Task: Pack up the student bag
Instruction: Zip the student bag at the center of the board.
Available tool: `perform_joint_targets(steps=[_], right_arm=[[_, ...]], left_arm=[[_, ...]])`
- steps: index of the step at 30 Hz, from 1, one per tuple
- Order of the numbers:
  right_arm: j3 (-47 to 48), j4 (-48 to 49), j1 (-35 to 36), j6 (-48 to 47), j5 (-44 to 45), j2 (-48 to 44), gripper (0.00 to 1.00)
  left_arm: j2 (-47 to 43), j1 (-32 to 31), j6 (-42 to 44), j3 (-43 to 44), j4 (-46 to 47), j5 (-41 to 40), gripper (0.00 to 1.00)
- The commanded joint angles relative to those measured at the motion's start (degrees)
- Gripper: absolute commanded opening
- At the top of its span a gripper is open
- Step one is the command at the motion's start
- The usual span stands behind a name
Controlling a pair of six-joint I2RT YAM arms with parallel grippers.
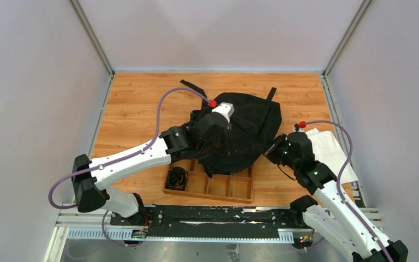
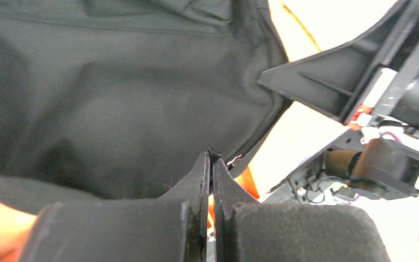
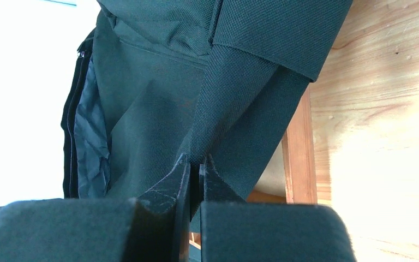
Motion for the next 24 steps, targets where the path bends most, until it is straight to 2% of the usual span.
perform_joint_targets(steps=[1, 6, 9, 16, 24], right_arm=[[-1.26, -4.06, -1.51, -2.06, 1.34, -3.03, 0.0], [-3.12, -6.6, -3.79, -3.98, 1.35, -6.84, 0.0], [-4.15, -6.95, -5.75, -6.86, 0.91, -7.3, 0.0], [-2.88, -6.3, -12.02, -16.07, -2.84, -3.71, 0.0], [4.5, -7.55, -17.09, -28.64, -8.13, 2.57, 0.0]], left_arm=[[-3.03, 0.17, 1.64, -1.85, -3.06, -7.07, 0.0], [-5.26, 2.58, 3.37, -2.71, -4.95, -7.87, 0.0], [-6.62, 6.16, 5.42, -4.07, -5.36, -6.94, 0.0], [-7.47, 16.42, 10.09, -5.44, -3.95, -3.7, 0.0], [-8.32, 19.67, 12.21, -6.42, -2.55, -1.06, 0.0]])
